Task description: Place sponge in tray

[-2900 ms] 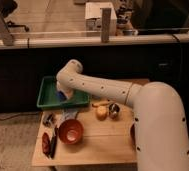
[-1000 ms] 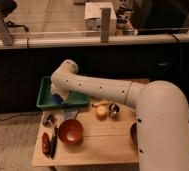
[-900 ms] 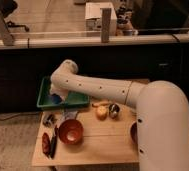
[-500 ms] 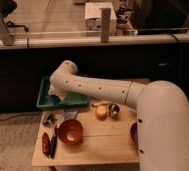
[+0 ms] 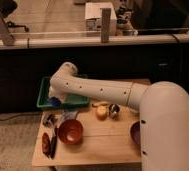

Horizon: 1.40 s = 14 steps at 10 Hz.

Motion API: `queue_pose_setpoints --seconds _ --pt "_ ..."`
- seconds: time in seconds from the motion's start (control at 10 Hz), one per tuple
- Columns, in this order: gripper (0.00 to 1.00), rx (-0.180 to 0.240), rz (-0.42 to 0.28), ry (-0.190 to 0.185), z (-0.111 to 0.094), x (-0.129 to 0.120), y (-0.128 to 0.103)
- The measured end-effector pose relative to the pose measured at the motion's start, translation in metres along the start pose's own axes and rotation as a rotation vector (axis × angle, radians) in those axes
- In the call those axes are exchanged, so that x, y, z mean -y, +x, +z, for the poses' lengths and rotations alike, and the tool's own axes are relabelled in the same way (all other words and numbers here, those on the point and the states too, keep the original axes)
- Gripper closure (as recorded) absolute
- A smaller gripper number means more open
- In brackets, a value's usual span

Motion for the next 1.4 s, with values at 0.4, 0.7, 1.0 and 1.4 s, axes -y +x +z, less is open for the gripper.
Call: queue_pose_setpoints --seconds 0.4,0.7,1.0,1.4 --pt "1.00 -0.023 0.008 0.008 -0.003 0.002 0.005" --pt "1.00 -0.052 0.017 0.030 -0.004 0.006 0.015" --pt "1.00 -0.078 0.022 0.057 0.001 0.009 0.024" --pt "1.00 -0.090 0.038 0.077 0.012 0.010 0.041"
